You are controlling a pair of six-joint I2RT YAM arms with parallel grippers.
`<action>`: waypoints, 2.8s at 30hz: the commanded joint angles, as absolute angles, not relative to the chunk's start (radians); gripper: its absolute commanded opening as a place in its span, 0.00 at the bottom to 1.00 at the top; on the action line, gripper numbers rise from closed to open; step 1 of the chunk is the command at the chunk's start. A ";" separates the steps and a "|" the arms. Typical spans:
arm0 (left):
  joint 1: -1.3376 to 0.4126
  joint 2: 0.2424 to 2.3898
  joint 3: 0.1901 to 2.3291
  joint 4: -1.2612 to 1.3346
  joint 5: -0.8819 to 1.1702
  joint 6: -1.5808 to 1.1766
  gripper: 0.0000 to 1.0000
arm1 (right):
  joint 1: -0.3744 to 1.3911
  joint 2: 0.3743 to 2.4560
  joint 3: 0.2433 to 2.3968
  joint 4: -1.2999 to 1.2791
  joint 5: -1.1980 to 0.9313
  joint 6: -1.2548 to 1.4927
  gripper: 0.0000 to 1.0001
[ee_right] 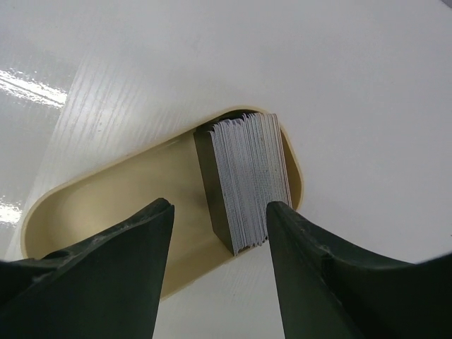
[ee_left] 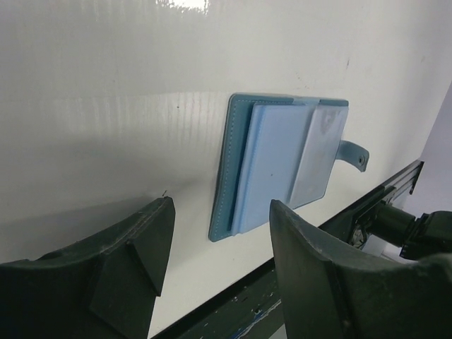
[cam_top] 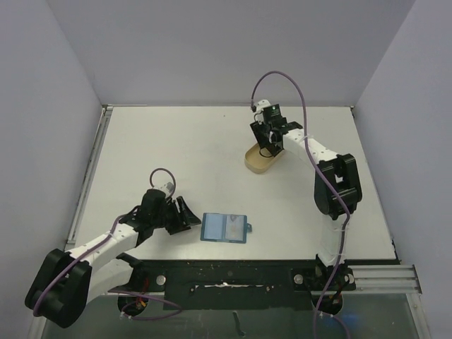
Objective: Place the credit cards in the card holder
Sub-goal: Pick up the credit card from the storage box.
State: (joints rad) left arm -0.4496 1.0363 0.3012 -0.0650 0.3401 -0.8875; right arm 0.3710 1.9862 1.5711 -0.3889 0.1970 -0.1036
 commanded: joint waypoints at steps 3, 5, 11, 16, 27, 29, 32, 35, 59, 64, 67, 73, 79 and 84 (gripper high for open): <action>-0.443 1.072 0.278 0.050 0.394 -0.910 0.56 | 0.366 2.013 1.646 -0.399 0.232 -0.181 0.56; -0.444 1.077 0.273 0.062 0.401 -0.913 0.55 | 0.366 2.020 1.644 -0.398 0.252 -0.196 0.55; -0.443 1.077 0.241 0.124 0.416 -0.960 0.56 | 0.365 2.043 1.641 -0.390 0.276 -0.210 0.52; -0.444 1.084 0.214 0.174 0.444 -0.995 0.55 | 0.366 2.071 1.636 -0.369 0.342 -0.220 0.51; -0.444 1.027 0.185 0.173 0.450 -1.028 0.54 | 0.370 2.089 1.633 -0.348 0.479 -0.268 0.37; -0.443 1.027 0.184 0.173 0.452 -1.029 0.54 | 0.369 2.083 1.633 -0.349 0.483 -0.271 0.34; -0.443 1.028 0.185 0.173 0.451 -1.029 0.54 | 0.374 2.073 1.631 -0.344 0.482 -0.274 0.30; -0.443 1.043 0.192 0.178 0.454 -1.027 0.54 | 0.378 2.070 1.637 -0.343 0.480 -0.279 0.27; -0.445 1.040 0.202 0.176 0.465 -1.024 0.54 | 0.396 1.999 1.655 -0.400 0.472 -0.225 0.11; -0.445 1.046 0.206 0.174 0.464 -1.020 0.54 | 0.420 1.973 1.649 -0.426 0.454 -0.219 0.03; -0.446 1.052 0.199 0.177 0.465 -1.020 0.52 | 0.438 1.945 1.640 -0.443 0.456 -0.205 0.00; -0.452 1.041 0.197 0.184 0.493 -1.035 0.48 | 0.468 1.876 1.620 -0.505 0.442 -0.142 0.00; -0.469 1.076 0.206 0.201 0.487 -1.046 0.47 | 0.501 1.774 1.574 -0.600 0.418 0.017 0.00; -0.512 1.090 0.195 0.267 0.478 -1.091 0.45 | 0.542 1.649 1.490 -0.640 0.331 0.165 0.00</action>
